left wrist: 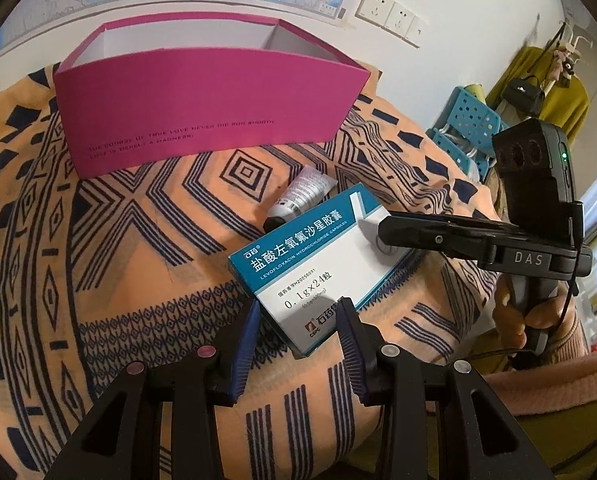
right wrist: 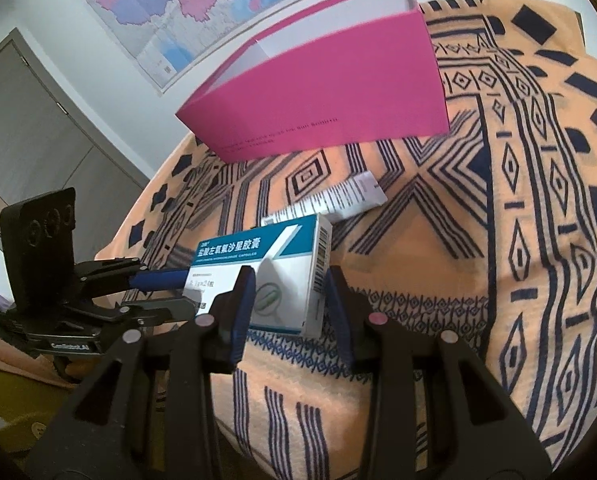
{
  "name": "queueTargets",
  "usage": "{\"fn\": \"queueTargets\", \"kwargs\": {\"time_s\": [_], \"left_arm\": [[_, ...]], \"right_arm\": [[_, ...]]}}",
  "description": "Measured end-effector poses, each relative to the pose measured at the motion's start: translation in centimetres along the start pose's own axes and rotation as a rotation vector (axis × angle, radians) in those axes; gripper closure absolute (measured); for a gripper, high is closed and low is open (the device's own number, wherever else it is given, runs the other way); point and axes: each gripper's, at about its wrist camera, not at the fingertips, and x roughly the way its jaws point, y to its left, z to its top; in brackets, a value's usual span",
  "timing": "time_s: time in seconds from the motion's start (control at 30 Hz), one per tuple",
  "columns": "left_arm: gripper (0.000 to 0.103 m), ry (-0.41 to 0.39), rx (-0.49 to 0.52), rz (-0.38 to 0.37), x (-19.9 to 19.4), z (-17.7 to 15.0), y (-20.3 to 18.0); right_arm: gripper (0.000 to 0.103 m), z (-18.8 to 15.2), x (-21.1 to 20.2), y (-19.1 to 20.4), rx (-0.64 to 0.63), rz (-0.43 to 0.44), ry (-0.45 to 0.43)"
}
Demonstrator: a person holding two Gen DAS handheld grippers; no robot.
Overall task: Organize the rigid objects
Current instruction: 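Close the right gripper on the white-and-teal medicine box, then lift the medicine box with the right gripper over the magenta box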
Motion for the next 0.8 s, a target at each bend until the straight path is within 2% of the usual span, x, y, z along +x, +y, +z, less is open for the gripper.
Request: {"fn": "queueTargets", "kwargs": {"time_s": [0.33,0.8], "left_arm": [[0.064,-0.065,0.024,0.023,-1.4,1.0,-0.2],[0.064,-0.192,0.07,0.084,-3.2,5.0,-0.6]], "right_arm": [[0.064,1.3,-0.8,0.9,-0.026,0.007,-0.051],[0.063,4.8,-1.8,1.5,-0.068,-0.001,-0.147]]}}
